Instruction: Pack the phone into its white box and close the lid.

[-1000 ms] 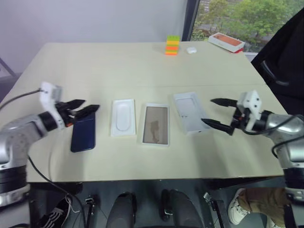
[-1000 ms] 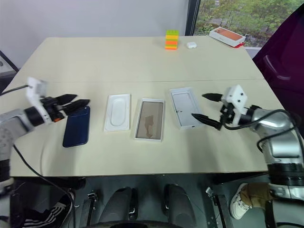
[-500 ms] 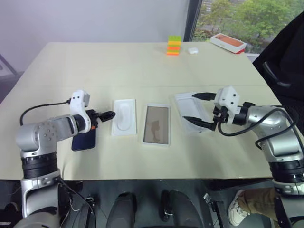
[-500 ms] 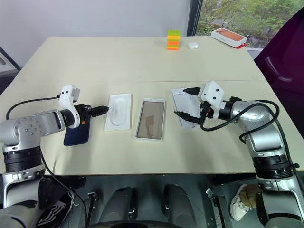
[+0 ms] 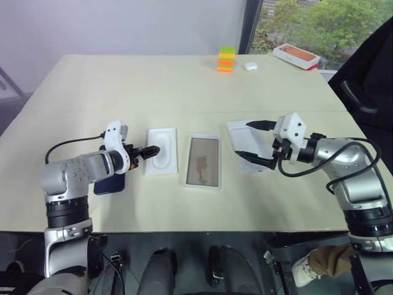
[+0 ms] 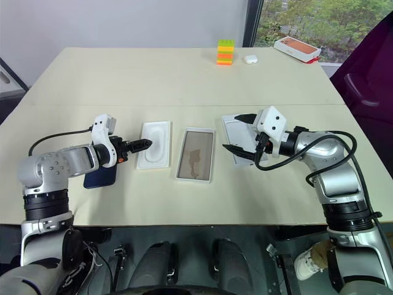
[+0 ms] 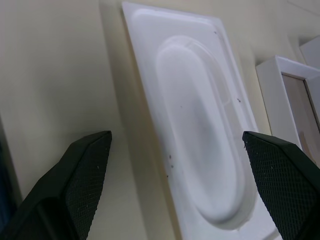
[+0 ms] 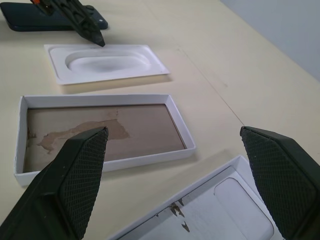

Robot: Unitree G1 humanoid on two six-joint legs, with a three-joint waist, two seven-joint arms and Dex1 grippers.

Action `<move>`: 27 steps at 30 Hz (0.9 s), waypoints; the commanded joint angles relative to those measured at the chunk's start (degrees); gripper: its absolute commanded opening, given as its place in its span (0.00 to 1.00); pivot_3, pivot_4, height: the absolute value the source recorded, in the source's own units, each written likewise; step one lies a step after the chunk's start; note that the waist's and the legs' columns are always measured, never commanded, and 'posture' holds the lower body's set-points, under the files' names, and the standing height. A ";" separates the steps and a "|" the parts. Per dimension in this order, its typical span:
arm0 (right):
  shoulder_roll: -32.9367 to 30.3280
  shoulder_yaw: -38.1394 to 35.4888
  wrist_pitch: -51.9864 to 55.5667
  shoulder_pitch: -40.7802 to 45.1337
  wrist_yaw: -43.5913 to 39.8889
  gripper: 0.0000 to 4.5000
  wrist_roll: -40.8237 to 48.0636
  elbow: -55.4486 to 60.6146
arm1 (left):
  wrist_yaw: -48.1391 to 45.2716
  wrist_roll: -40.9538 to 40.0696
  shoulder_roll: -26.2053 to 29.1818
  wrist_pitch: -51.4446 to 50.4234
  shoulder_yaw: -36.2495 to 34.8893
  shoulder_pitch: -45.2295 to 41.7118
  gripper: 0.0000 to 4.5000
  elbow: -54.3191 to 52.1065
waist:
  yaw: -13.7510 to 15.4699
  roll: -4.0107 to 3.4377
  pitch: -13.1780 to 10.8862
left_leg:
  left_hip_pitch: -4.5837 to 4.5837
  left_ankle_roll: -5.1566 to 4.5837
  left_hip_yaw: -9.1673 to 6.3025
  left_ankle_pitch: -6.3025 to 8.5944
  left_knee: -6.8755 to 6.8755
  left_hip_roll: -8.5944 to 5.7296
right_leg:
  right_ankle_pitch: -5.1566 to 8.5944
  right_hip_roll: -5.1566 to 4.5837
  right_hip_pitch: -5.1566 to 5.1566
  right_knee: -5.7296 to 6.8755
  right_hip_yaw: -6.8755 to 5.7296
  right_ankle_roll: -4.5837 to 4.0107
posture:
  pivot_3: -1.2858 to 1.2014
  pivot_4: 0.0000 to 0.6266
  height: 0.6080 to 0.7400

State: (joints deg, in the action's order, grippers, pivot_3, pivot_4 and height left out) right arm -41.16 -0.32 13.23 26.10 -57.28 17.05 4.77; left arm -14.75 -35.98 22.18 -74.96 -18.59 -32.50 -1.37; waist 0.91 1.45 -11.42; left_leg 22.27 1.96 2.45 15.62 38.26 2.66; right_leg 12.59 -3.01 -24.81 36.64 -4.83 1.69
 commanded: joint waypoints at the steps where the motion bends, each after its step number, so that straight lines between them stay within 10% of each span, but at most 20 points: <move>1: 0.21 -0.65 -1.12 1.18 0.42 0.98 0.04 1.26 | 1.20 0.86 -2.60 -1.30 2.77 0.45 0.98 0.52 | 0.05 -0.01 0.01 | -0.01 0.00 0.00 0.00 0.00 -0.02 | 0.00 -0.02 0.02 0.00 0.00 0.00 | 0.52 0.24 1.00; 5: 0.18 -0.81 -0.94 1.13 0.66 1.00 0.16 1.60 | 1.97 1.61 -3.69 -1.23 1.88 0.58 0.79 1.20 | 0.00 -0.03 0.03 | -0.07 0.00 0.00 0.00 0.00 -0.04 | 0.00 -0.03 0.06 0.00 0.00 0.00 | 0.52 0.24 1.00; 9: 0.10 -0.78 -1.22 0.86 0.93 1.00 -0.05 1.82 | 1.43 1.90 -3.94 -0.93 1.88 0.41 0.36 1.88 | -0.03 -0.03 0.02 | -0.06 0.00 0.00 0.00 0.00 -0.04 | 0.00 -0.03 0.06 -0.01 0.00 0.01 | 0.52 0.24 1.00; 21: 0.22 -0.57 -1.03 1.18 1.13 1.00 0.08 2.22 | 1.23 1.73 -4.41 -1.06 0.69 1.46 0.36 1.68 | -0.08 -0.03 0.03 | -0.07 0.00 -0.01 0.00 -0.01 -0.04 | 0.01 -0.03 0.06 -0.01 0.00 0.01 | 0.52 0.24 1.00; 27: 0.24 -0.42 -1.07 1.28 1.05 1.00 0.02 2.11 | 1.50 1.70 -4.90 -1.21 -0.18 1.98 0.00 1.71 | -0.11 -0.02 0.04 | -0.06 0.00 -0.01 0.00 -0.01 -0.04 | 0.01 -0.03 0.06 -0.02 -0.01 0.01 | 0.52 0.24 1.00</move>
State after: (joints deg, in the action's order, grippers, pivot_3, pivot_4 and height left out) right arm -41.03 -0.25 13.17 26.13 -56.45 17.01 4.78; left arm -13.56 -34.55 17.36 -74.77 -19.35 -31.70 -0.68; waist 0.79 1.43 -11.38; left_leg 22.20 1.96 2.45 15.62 38.25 2.62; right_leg 12.60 -3.04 -24.75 36.62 -4.83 1.70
